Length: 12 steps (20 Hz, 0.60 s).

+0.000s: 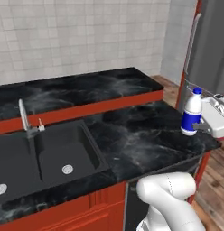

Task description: Pick the bottled water from the counter and place it in the open cabinet.

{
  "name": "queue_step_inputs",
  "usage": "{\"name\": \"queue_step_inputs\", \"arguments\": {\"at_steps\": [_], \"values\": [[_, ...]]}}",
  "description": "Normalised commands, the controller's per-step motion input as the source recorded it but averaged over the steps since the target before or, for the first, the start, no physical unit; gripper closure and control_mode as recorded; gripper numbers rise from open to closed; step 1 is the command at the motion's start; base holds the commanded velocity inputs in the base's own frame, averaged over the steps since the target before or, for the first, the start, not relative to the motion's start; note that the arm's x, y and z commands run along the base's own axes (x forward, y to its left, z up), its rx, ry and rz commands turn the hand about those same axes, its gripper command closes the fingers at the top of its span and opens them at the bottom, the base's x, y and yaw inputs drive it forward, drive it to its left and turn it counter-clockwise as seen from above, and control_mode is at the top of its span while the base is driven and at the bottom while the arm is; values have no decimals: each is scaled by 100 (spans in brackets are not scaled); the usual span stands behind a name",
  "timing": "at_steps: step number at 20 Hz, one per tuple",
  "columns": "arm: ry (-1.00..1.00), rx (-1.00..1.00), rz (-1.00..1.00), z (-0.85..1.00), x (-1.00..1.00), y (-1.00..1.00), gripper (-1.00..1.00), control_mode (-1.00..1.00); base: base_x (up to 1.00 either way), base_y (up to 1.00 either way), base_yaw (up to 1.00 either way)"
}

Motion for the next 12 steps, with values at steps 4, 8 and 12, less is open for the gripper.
{"name": "queue_step_inputs", "arguments": {"at_steps": [4, 8, 12], "values": [[0, 0, 0, 0, 0, 0, 100, 100, 0, 19, -52], [0, 0, 0, 0, 0, 0, 100, 100, 0, 31, -55], [0, 0, 0, 0, 0, 0, 100, 100, 1, 49, -59]]}}
